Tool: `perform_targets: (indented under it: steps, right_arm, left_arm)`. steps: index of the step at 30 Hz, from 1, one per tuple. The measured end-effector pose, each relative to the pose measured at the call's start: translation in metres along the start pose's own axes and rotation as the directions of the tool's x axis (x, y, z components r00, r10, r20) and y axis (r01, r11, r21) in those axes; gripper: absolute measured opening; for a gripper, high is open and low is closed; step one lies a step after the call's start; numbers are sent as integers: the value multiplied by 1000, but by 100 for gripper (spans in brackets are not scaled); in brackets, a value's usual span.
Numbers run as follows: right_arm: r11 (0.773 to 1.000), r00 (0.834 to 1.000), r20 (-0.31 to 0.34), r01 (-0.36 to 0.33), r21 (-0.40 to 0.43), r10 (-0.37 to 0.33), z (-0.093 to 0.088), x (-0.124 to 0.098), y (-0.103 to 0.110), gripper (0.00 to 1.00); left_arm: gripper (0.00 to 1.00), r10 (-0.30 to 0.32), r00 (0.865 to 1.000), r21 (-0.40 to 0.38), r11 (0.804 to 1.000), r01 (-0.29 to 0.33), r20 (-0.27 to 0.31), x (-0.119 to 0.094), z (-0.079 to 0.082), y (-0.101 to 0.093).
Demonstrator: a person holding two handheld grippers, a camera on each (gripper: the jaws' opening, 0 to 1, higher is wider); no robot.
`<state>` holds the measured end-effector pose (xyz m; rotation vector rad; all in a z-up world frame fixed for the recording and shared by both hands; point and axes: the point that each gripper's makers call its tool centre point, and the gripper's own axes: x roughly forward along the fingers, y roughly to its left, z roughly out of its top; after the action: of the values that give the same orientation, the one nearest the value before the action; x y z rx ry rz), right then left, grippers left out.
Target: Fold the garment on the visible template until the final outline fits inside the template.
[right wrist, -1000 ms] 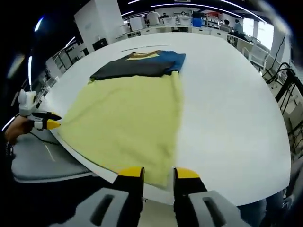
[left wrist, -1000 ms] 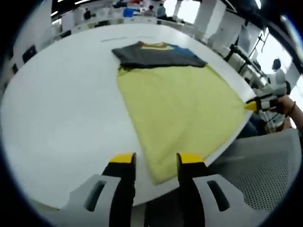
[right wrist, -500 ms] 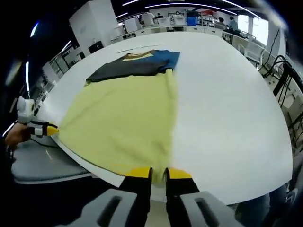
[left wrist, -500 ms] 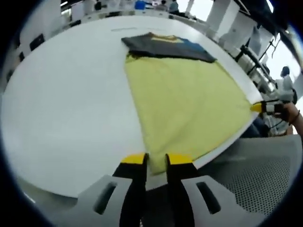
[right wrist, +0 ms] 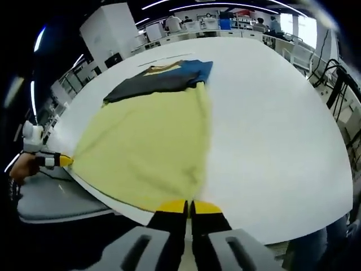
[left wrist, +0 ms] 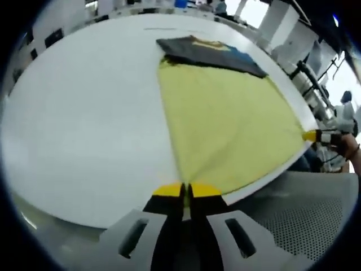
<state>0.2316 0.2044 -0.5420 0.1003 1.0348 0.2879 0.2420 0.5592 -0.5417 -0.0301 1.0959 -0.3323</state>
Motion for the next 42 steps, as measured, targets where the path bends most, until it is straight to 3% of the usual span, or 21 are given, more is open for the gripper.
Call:
perform_targets:
  steps: [11,25,38,42]
  right_arm:
    - [999,1000,-2,-27,-18,27,-8,-7,11,0]
    - [999,999,-36,-30,-39,28,-24,-16,17,0]
    - [997,997,-61,-40,-67,36,-27,-24,20,0]
    - [998,999,-14,-33,-49,33,-15,-27,19,0]
  left_arm:
    - [0,28,1000,135,991,-26,-12,-14,-1,2]
    - [0,28,996,213,977,-10,-81,-29,-26,-2]
    - [0,35,996,195,981,-20,-76,-36,-31,-1]
    - [0,35,998,172,985,-24,-59,-40,-25,0]
